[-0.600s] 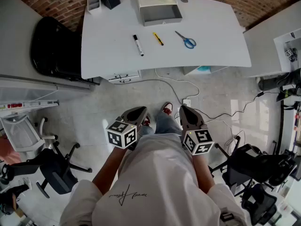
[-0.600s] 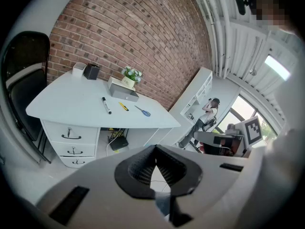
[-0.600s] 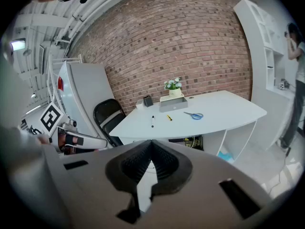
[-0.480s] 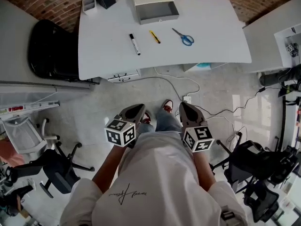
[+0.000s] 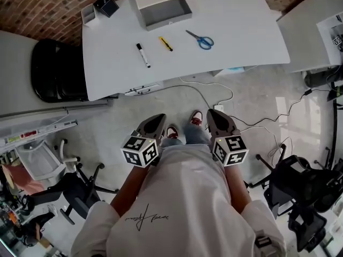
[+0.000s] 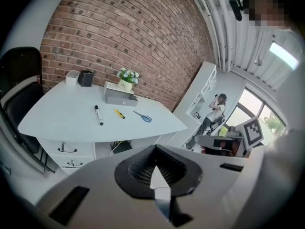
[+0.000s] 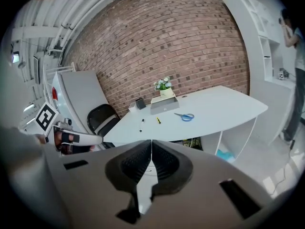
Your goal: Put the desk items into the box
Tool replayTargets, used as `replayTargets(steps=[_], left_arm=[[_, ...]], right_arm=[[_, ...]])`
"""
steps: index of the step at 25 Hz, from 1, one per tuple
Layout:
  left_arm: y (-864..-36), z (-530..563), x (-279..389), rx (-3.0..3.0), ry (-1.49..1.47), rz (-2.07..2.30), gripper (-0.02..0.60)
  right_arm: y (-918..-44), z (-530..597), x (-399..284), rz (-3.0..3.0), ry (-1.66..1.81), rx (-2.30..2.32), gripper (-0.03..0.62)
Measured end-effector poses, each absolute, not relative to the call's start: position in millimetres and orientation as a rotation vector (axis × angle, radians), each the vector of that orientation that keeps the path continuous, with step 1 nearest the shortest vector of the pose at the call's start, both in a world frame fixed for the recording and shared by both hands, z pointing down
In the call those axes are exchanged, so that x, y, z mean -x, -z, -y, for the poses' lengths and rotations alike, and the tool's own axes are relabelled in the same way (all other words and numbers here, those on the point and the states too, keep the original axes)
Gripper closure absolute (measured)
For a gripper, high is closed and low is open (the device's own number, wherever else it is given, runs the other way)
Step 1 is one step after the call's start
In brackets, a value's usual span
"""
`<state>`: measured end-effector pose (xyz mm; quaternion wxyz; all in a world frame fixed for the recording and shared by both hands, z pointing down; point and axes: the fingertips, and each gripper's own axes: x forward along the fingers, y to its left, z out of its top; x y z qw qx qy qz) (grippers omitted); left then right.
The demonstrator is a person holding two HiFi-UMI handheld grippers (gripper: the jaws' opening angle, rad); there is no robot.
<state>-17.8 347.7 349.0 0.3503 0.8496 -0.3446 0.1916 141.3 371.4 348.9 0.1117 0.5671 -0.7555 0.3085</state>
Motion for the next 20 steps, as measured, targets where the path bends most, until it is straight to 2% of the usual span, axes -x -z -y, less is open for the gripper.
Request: replayTargets(steps=[11,20], left_arm=[[-340,-311,2,-2.09,-0.455,1.079,0.577],[-334,-295,8,-2.06,-0.456,1.175,0.577]], right_arm=[[-361,-343,-212,2.225,-0.944,-1.665,0.566],[-370,-318,-219,2.244,-0.974,-1.608,0.566]])
